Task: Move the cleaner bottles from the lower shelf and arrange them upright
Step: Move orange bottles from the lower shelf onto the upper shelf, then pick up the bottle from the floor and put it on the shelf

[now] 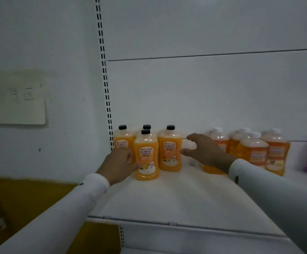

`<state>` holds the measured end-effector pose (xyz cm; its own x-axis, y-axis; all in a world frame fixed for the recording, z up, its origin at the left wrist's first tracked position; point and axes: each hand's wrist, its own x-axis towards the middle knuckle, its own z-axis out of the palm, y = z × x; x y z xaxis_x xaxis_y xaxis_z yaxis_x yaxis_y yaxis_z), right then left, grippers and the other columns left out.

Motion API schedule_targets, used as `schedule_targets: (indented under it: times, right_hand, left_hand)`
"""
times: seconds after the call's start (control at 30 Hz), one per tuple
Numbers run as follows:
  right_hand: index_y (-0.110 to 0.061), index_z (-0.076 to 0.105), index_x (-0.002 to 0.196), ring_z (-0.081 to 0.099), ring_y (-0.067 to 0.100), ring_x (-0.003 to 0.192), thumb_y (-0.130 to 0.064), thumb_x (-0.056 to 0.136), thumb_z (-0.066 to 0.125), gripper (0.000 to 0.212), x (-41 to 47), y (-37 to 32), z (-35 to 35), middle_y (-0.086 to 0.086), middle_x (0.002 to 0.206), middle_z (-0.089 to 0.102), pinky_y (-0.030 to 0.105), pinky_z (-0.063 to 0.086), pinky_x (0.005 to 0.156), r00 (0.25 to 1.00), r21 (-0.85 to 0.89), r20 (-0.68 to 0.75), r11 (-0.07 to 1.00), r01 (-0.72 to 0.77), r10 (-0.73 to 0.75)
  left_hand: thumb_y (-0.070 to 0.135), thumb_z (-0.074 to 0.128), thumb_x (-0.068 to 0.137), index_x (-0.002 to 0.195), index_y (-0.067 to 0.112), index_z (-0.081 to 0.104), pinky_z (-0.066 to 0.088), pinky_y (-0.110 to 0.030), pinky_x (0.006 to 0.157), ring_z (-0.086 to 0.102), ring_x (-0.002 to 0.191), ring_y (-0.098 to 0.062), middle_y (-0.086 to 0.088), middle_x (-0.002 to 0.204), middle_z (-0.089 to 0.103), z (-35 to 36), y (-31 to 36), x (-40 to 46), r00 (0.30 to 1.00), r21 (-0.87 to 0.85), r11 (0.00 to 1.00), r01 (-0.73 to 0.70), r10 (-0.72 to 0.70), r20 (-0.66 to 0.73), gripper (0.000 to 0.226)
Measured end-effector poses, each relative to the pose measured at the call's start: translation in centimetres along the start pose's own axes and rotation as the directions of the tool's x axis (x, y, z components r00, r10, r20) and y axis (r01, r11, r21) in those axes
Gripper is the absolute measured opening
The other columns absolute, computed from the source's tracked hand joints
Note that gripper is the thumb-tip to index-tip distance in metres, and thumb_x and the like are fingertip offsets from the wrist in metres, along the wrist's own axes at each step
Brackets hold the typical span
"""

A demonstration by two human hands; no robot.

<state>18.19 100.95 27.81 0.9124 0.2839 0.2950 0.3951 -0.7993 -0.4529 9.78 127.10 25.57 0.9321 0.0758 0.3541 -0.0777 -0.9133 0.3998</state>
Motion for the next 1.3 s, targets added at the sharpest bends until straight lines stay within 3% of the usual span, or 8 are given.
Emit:
schedule_targets:
  times: [0.07,0.23,0.5,0.7,0.87,1.03,1.13,1.3]
  right_hand:
    - [-0.022,0.045,0.14,0.048,0.022,0.127,-0.052,0.085,0.065,0.066,-2.3,0.1,-1.4,0.001,0.143,0.048,0.033,0.041,0.101,1.0,-0.044,-0.014,0.999,-0.018,0.017]
    - [-0.02,0.05,0.135,0.054,0.024,0.118,-0.046,0.086,0.066,0.058,-8.6,3.1,-5.5,0.003,0.131,0.056,0.031,0.042,0.092,0.99,-0.098,-0.08,0.987,-0.126,0.118]
    - [-0.017,0.05,0.137,0.051,0.021,0.123,-0.05,0.084,0.067,0.065,-22.4,14.1,-13.4,0.002,0.137,0.054,0.034,0.041,0.103,0.877,-0.146,-0.253,0.88,-0.451,0.408]
    - [-0.019,0.048,0.137,0.052,0.02,0.122,-0.052,0.085,0.064,0.064,-33.1,22.0,-19.1,0.002,0.138,0.053,0.033,0.042,0.1,0.768,-0.151,-0.322,0.771,-0.619,0.554]
    - [-0.018,0.047,0.139,0.05,0.021,0.124,-0.052,0.085,0.064,0.065,-42.0,29.1,-22.8,0.003,0.139,0.052,0.034,0.043,0.101,0.674,-0.14,-0.36,0.677,-0.722,0.645]
    - [-0.018,0.048,0.137,0.053,0.021,0.121,-0.05,0.085,0.066,0.065,-49.3,36.3,-24.4,0.002,0.137,0.055,0.034,0.044,0.097,0.599,-0.088,-0.35,0.612,-0.786,0.72]
    - [-0.02,0.048,0.138,0.052,0.018,0.121,-0.043,0.087,0.067,0.06,-52.5,40.1,-23.7,-0.01,0.134,0.051,0.028,0.042,0.095,0.592,-0.057,-0.301,0.606,-0.793,0.747]
    - [-0.017,0.045,0.14,0.051,0.021,0.124,-0.05,0.087,0.063,0.065,-56.2,48.2,-21.6,0.004,0.138,0.053,0.032,0.043,0.099,0.516,-0.021,-0.178,0.521,-0.853,0.838]
  left_hand:
    - [0.046,0.068,0.081,0.089,0.018,0.06,0.048,-0.028,0.071,0.06,0.084,-0.02,0.0,0.09,0.064,1.0,1.0,-0.7,0.995,0.026,0.997,-0.066,0.064,0.076,0.03]
    - [0.052,0.065,0.083,0.134,0.023,0.048,0.047,-0.034,0.099,0.053,0.12,-0.016,0.003,0.134,0.054,5.5,8.3,-1.3,0.943,-0.12,0.958,-0.261,0.28,0.182,0.061]
    - [0.048,0.063,0.085,0.133,0.021,0.049,0.047,-0.032,0.098,0.053,0.116,-0.016,0.002,0.131,0.055,12.9,23.8,-4.6,0.78,-0.311,0.801,-0.512,0.585,0.222,0.057]
    - [0.049,0.063,0.085,0.13,0.02,0.051,0.046,-0.032,0.095,0.054,0.108,-0.015,0.001,0.123,0.057,19.1,37.4,-9.6,0.597,-0.401,0.639,-0.656,0.765,0.243,0.055]
    - [0.048,0.064,0.084,0.132,0.018,0.05,0.046,-0.033,0.098,0.054,0.113,-0.017,-0.001,0.127,0.056,24.7,48.6,-14.2,0.484,-0.482,0.571,-0.665,0.821,0.304,0.058]
    - [0.044,0.065,0.082,0.124,0.02,0.055,0.048,-0.034,0.092,0.057,0.106,-0.019,-0.001,0.119,0.059,30.6,55.8,-18.5,0.456,-0.503,0.582,-0.639,0.813,0.361,0.049]
    - [0.049,0.061,0.079,0.115,0.027,0.058,0.05,-0.034,0.086,0.058,0.097,-0.018,0.004,0.111,0.061,34.7,58.0,-20.3,0.441,-0.516,0.602,-0.609,0.798,0.411,0.043]
    - [0.054,0.061,0.074,0.105,0.025,0.059,0.052,-0.036,0.085,0.06,0.095,-0.016,0.005,0.104,0.063,42.7,61.0,-22.5,0.396,-0.539,0.644,-0.543,0.763,0.511,0.042]
